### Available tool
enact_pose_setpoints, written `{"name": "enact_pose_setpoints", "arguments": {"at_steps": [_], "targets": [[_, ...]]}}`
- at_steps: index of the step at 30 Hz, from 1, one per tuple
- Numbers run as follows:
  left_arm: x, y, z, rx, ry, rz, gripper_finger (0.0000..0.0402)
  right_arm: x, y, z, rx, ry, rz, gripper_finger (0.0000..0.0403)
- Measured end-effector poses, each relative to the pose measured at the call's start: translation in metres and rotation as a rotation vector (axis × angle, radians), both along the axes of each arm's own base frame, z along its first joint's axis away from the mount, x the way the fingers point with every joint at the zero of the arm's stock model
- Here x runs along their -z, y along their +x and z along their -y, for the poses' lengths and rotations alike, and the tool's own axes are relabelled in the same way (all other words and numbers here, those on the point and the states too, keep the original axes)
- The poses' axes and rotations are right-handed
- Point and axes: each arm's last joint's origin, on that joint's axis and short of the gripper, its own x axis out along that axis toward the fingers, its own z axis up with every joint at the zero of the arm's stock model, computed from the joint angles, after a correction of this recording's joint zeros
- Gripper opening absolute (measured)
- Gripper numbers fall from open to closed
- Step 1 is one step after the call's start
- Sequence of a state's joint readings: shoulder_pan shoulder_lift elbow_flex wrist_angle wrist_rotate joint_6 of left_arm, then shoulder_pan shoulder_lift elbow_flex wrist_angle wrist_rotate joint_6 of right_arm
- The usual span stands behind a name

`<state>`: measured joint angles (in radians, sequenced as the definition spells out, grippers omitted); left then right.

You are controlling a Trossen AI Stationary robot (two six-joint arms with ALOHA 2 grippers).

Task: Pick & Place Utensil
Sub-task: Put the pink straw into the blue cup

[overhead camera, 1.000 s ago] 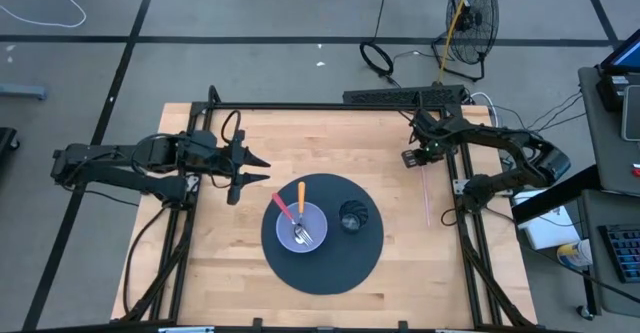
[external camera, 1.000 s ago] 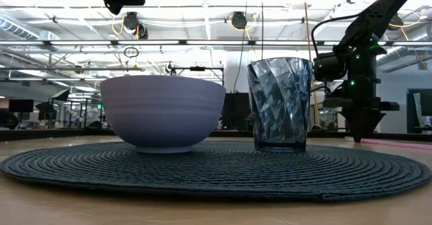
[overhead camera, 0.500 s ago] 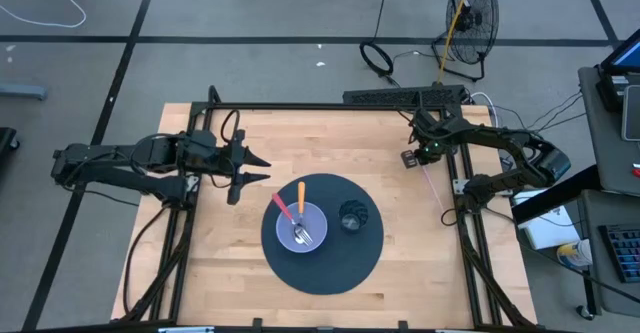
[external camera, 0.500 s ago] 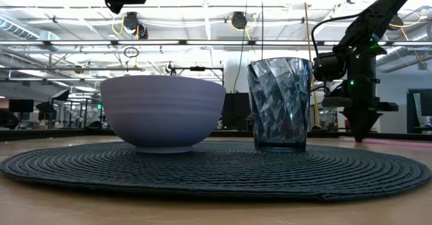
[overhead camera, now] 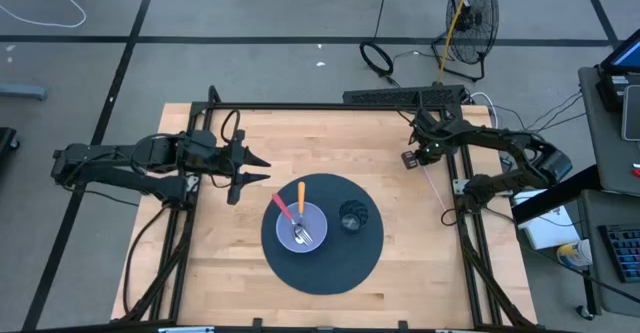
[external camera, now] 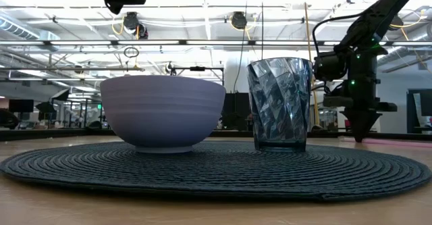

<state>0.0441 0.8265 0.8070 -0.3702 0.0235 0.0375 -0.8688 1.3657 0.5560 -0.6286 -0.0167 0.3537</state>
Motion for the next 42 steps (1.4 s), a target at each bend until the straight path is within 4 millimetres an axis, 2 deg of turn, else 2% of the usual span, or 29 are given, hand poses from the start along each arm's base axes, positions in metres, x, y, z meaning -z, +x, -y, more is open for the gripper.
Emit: {"name": "enact_pose_setpoints", "arguments": {"at_steps": [8,17,34,42], "targets": [[0.000,0.000,0.000,-0.001,-0.002,0.000,0.0145,-0.019,0.007,0.000,-0.017,-0.111,0.164,0.0000],[0.000,0.000,0.001,0.000,-0.011,0.002,0.0145,-0.038,0.024,-0.009,-0.108,-0.140,0.426,0.0000],[0.000,0.000,0.004,0.011,-0.022,0.001,0.0145,-0.058,0.057,-0.009,-0.292,-0.297,0.727,0.0000],[0.000,0.000,0.004,0.011,-0.022,0.001,0.0145,-0.074,0.065,-0.009,-0.348,-0.371,0.842,0.0000]]}}
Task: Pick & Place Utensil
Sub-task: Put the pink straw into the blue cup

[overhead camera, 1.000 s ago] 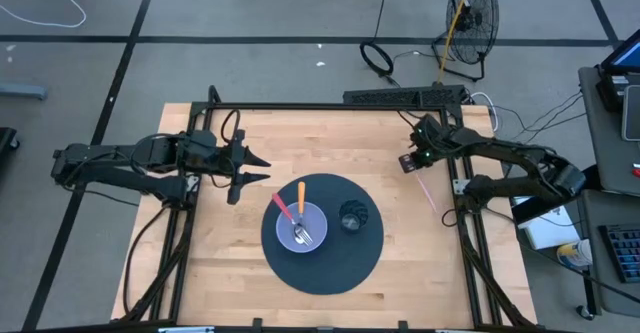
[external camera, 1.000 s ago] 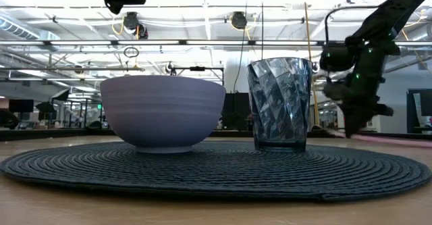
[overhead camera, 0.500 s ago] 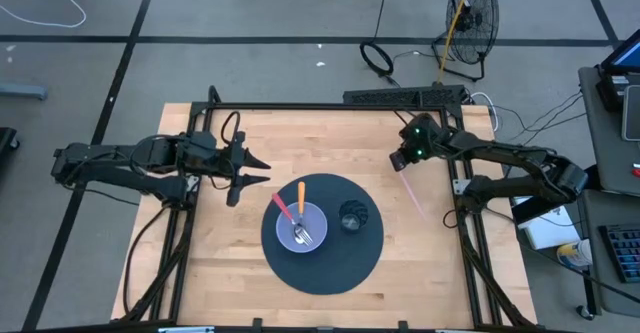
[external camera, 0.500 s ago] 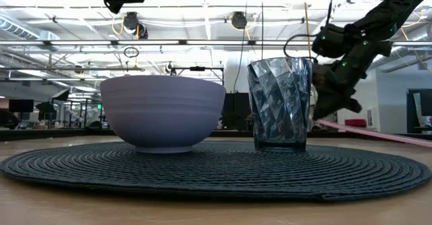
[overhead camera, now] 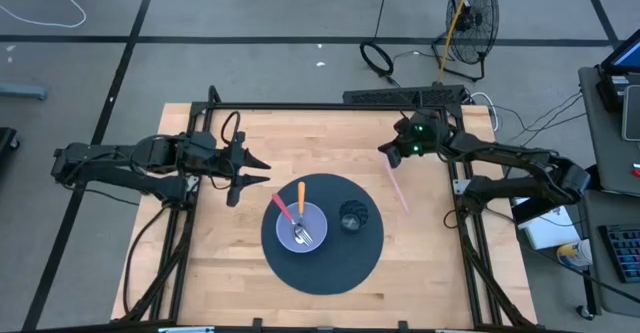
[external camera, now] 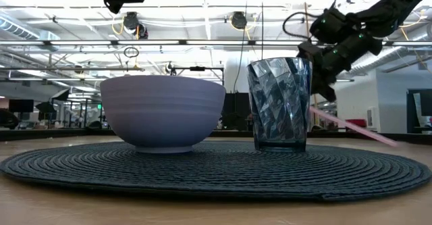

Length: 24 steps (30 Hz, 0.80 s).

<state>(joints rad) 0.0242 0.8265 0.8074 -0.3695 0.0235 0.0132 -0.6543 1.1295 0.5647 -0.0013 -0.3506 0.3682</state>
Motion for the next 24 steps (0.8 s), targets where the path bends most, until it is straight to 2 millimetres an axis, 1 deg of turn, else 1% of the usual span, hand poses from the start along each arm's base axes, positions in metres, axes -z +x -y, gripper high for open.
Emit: {"name": "enact_pose_setpoints", "arguments": {"at_steps": [4,8,13,24], "targets": [[0.000,0.000,0.000,0.000,0.000,0.000,0.0145,-0.013,0.001,-0.004,-0.023,-0.058,0.058,0.0000],[0.000,0.000,0.000,0.000,0.000,0.000,0.0145,-0.029,0.001,-0.009,-0.060,-0.115,0.155,0.0000],[0.000,0.000,0.000,0.000,0.000,0.001,0.0145,-0.047,0.000,-0.019,-0.097,-0.188,0.261,0.0000],[-0.001,0.000,0.000,-0.004,-0.008,0.007,0.0145,-0.075,-0.003,-0.039,-0.170,-0.295,0.439,0.0000]]}}
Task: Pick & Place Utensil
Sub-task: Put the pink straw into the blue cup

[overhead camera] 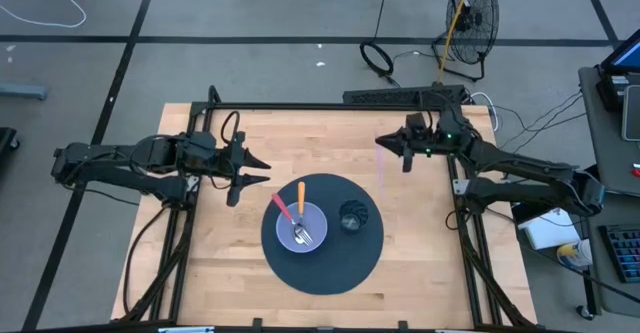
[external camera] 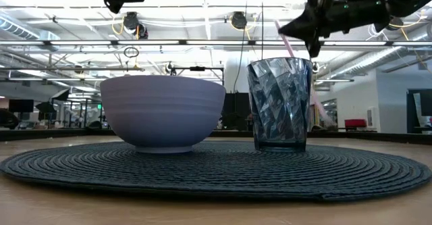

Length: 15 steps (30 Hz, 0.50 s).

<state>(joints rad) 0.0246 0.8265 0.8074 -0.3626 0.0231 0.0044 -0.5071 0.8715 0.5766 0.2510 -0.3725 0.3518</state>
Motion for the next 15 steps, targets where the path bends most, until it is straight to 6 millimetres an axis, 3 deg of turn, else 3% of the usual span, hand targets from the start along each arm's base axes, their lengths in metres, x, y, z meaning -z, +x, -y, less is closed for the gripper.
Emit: {"name": "enact_pose_setpoints", "arguments": {"at_steps": [15], "targets": [[0.000,0.000,0.000,-0.002,-0.006,0.000,0.0145,-0.025,0.002,-0.014,-0.067,-0.135,0.213,0.0000]]}}
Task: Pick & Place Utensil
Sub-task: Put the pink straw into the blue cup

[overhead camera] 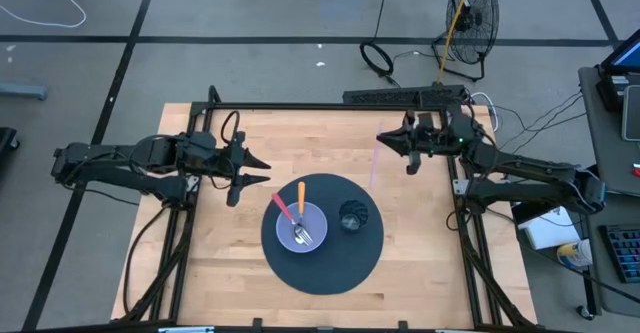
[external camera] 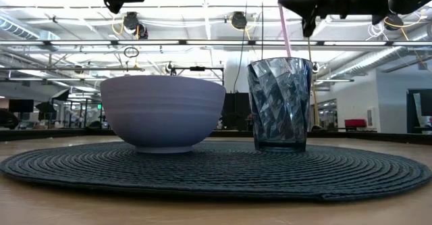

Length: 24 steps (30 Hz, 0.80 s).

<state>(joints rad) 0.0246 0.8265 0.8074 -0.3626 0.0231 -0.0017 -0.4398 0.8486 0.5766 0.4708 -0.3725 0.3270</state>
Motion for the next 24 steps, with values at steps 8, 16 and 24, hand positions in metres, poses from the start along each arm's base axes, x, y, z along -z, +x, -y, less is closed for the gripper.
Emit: {"name": "enact_pose_setpoints", "arguments": {"at_steps": [8,16,24], "targets": [[0.000,0.000,0.000,0.000,0.000,-0.001,0.0145,-0.008,0.001,-0.005,-0.025,-0.044,0.081,0.0000],[0.000,0.000,0.000,0.000,0.000,-0.002,0.0145,-0.017,0.000,-0.011,-0.079,-0.082,0.162,0.0000],[0.000,0.000,0.000,0.000,0.000,-0.001,0.0145,-0.023,-0.002,-0.020,-0.133,-0.100,0.212,0.0000]]}}
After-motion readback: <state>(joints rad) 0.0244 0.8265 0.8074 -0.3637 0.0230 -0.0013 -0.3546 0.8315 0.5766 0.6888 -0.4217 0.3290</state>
